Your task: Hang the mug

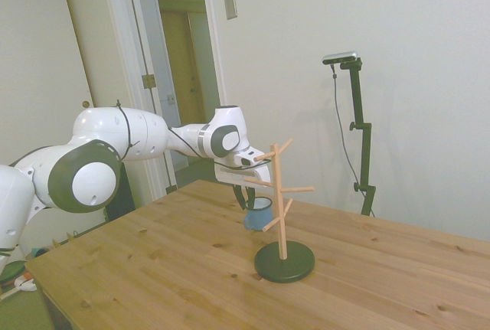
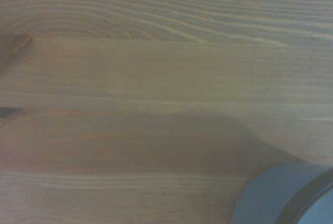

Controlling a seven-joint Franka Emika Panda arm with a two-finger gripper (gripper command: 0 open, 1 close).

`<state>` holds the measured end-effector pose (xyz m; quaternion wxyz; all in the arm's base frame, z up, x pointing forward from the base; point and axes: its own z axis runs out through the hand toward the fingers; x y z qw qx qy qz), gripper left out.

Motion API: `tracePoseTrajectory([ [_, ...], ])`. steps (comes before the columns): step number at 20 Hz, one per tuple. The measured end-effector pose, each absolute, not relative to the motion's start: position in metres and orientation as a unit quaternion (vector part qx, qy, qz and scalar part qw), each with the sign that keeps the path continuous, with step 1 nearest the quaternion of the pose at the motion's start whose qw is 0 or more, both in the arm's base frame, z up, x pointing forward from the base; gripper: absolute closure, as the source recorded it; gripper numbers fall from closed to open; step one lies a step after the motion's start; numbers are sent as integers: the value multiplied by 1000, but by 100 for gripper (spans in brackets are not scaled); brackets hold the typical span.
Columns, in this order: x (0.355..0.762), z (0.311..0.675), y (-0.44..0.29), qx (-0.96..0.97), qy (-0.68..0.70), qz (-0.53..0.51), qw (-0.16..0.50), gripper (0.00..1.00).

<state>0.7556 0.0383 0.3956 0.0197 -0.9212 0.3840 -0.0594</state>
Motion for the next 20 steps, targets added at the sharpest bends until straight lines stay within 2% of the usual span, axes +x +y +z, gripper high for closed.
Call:
tracePoseTrajectory([
  [13, 755, 400, 39, -921, 384, -62, 20, 100],
  [15, 752, 412, 44, -922, 380, -68, 23, 100],
  [20, 718, 474, 75, -930, 355, -89, 29, 100],
])
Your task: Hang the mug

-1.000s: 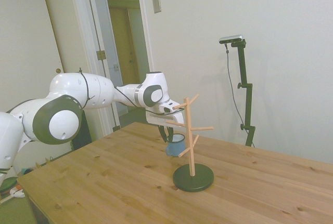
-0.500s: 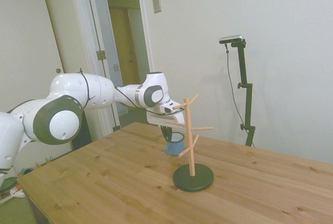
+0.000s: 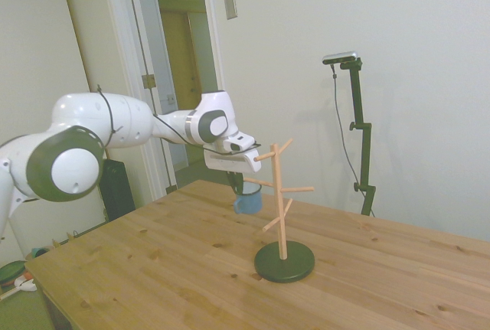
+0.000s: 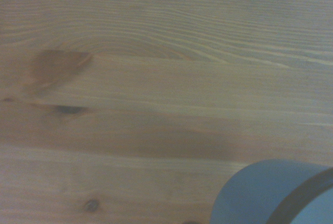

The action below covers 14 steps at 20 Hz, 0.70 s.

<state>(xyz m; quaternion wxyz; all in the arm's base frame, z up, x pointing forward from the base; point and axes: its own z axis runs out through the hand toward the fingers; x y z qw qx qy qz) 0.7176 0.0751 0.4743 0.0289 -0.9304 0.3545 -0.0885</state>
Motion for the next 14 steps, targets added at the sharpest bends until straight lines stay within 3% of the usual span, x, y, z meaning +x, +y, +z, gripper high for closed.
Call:
tracePoseTrajectory([
  [7, 652, 531, 89, -935, 335, -105, 37, 100],
  [14, 628, 563, 52, -926, 355, -121, 43, 100],
])
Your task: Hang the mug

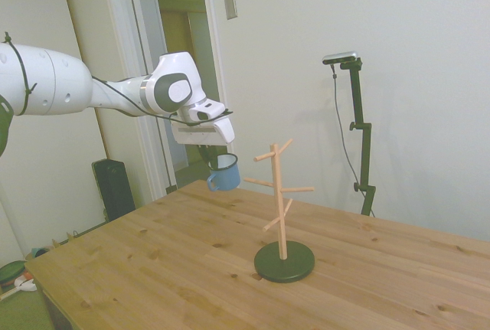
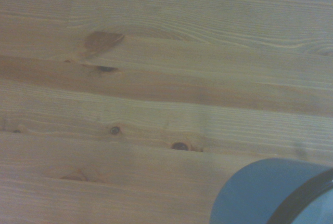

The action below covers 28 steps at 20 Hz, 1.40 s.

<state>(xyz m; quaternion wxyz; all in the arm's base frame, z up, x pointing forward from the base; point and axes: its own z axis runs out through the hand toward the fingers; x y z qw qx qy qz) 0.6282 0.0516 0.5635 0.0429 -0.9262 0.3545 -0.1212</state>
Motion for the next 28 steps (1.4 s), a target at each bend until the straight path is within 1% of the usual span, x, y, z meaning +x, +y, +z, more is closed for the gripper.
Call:
tracePoseTrajectory([
  [10, 633, 579, 7, -919, 368, -131, 54, 100],
  [18, 640, 577, -11, -917, 373, -129, 60, 100],
  [28, 639, 580, -37, -914, 381, -129, 62, 100],
])
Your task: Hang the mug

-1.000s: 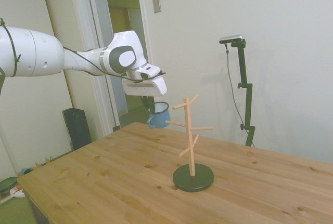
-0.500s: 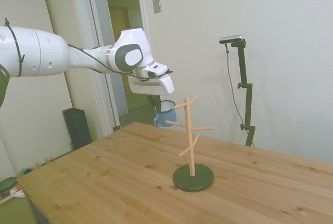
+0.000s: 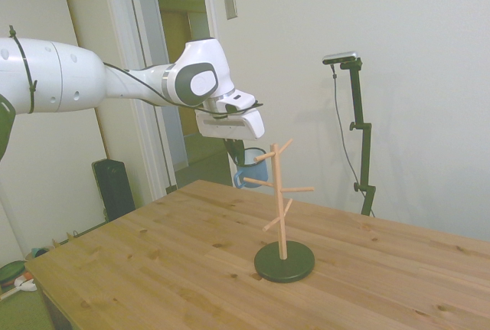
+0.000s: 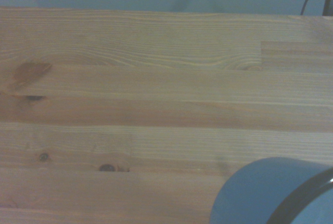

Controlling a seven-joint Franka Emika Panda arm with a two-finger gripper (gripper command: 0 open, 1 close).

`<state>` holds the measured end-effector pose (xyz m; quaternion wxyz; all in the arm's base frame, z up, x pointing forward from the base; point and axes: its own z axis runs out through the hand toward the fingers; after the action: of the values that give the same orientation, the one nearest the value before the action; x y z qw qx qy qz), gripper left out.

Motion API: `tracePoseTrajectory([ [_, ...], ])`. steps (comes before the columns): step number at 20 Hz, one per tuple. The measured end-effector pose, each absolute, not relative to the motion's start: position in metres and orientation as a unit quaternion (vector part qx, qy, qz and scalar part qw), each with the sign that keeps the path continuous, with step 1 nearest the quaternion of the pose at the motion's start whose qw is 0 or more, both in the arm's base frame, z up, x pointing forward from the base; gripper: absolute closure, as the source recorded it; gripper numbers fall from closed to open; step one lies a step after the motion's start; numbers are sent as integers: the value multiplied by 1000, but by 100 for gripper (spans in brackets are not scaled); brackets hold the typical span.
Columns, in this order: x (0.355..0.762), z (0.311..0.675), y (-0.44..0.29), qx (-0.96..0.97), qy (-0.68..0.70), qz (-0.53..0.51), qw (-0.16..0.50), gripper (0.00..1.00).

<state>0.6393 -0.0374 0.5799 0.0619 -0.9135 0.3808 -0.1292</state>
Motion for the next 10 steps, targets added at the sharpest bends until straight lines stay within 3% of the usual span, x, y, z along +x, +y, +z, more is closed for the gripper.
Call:
tracePoseTrajectory([
  [10, 638, 584, -56, -910, 387, -130, 68, 100],
])
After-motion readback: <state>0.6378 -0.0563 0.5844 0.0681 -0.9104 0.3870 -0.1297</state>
